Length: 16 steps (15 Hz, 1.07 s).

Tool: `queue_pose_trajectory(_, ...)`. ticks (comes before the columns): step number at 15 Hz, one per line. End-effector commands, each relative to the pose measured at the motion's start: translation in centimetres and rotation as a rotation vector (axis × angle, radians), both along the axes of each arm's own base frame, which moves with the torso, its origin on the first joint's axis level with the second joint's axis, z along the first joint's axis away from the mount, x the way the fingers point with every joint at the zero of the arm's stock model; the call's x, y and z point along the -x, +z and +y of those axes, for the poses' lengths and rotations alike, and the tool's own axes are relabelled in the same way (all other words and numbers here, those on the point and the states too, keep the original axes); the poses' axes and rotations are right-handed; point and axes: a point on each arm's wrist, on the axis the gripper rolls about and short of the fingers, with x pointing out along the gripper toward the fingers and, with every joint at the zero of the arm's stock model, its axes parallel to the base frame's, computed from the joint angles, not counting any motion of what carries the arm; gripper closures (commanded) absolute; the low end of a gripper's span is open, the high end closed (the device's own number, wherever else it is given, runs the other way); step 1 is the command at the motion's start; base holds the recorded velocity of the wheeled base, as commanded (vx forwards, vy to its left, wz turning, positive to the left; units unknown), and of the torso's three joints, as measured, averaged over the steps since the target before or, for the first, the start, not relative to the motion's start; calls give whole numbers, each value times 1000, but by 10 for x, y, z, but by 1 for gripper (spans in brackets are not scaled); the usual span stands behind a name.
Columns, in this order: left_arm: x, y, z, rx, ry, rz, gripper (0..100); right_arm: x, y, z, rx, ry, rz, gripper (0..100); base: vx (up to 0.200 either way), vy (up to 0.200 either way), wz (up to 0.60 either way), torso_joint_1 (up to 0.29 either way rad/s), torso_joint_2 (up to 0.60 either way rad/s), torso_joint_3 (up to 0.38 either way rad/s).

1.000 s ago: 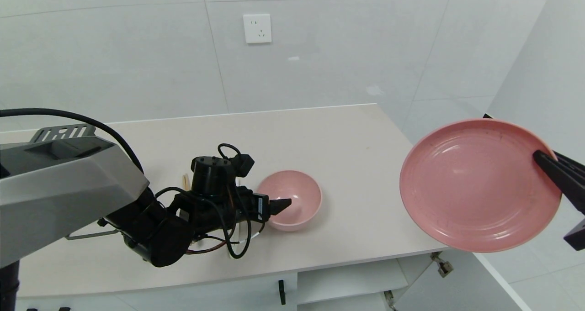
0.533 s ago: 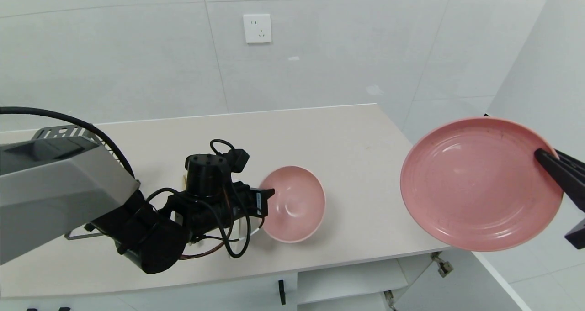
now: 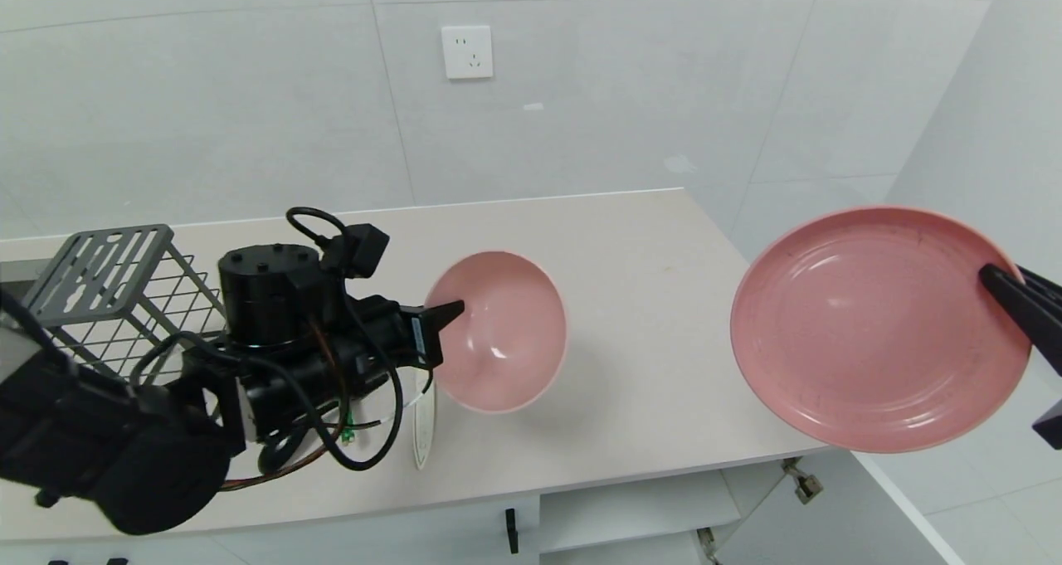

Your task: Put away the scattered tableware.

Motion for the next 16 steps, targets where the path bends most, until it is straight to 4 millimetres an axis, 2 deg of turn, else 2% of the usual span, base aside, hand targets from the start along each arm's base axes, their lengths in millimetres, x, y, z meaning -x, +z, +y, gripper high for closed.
queue_pose_trajectory(1, 35, 22, 31, 30, 42, -60, 100, 3, 3, 0, -2, -1, -19, 100, 0, 0, 0, 0, 0, 0)
queue_pose_trajectory(5, 72, 28, 68, 43, 85, -105, 100, 4, 5, 0, -7, -1, -31, 100, 0, 0, 0, 0, 0, 0)
queue_pose_trajectory(6, 88, 20, 73, 32, 38, -93, 100, 4, 5, 0, -9, 0, -30, 100, 0, 0, 0, 0, 0, 0)
queue_pose_trajectory(8, 94, 20, 77, 27, 42, -113, 100, 4, 5, 0, -16, 4, -25, 100, 0, 0, 0, 0, 0, 0)
queue_pose_trajectory(11, 102, 33, 79, 82, 38, -208, 100, 6, 8, 2, -74, 42, -15, 100, 0, 0, 0, 0, 0, 0)
queue_pose_trajectory(14, 117, 15, 84, 49, 45, -209, 100, 6, 5, 5, -87, 0, 0, 100, 0, 0, 0, 0, 0, 0)
queue_pose_trajectory(16, 121, 15, 85, 65, 46, -261, 100, 5, 2, 5, -96, -15, 20, 100, 0, 0, 0, 0, 0, 0)
